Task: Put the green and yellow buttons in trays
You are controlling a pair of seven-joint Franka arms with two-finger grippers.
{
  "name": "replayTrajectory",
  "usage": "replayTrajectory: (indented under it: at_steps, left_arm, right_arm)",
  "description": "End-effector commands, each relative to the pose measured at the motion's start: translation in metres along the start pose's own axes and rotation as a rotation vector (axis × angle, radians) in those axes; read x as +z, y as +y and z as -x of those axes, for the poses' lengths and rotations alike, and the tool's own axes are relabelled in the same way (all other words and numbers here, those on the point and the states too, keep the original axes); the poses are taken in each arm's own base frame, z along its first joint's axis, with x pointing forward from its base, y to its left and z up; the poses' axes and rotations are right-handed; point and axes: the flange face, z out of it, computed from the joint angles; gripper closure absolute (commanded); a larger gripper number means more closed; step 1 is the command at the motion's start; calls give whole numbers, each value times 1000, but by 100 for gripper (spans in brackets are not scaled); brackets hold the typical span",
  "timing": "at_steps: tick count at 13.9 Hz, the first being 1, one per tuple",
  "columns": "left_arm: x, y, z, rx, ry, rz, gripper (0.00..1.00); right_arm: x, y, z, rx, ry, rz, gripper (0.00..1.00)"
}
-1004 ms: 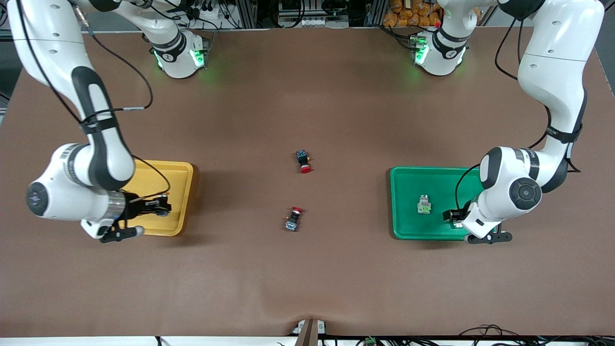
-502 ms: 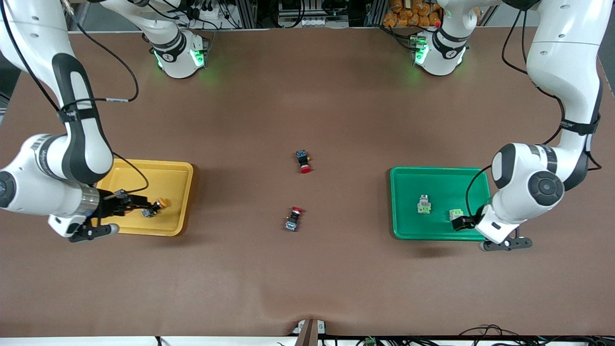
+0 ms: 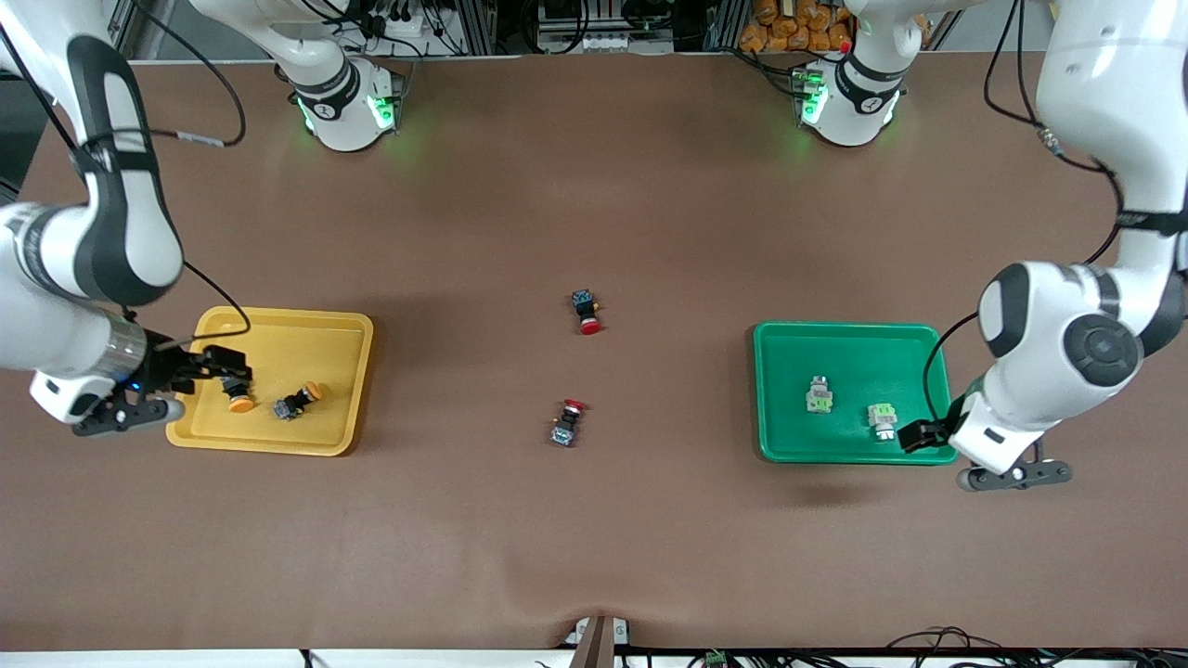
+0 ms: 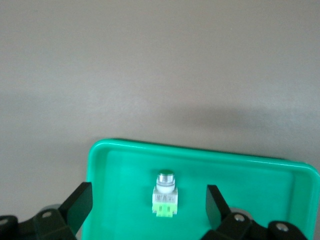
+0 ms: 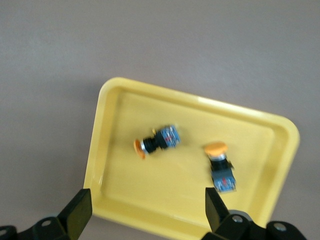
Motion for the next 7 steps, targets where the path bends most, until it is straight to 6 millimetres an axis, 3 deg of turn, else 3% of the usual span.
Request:
replayTrajectory:
  at_steps: [1,4,7]
  left_arm:
    - [-81,11,16,15,-12,-44,0]
    - [-162,23,40,29,29,-74,0]
    - [-213,15,61,23,36,-92,0]
  right_arm:
    - [-56,-16,33,47,0,44,0]
    - [-110,-19,52,55,-17,35,0]
    - [-157,-24,66,134,-78,22,0]
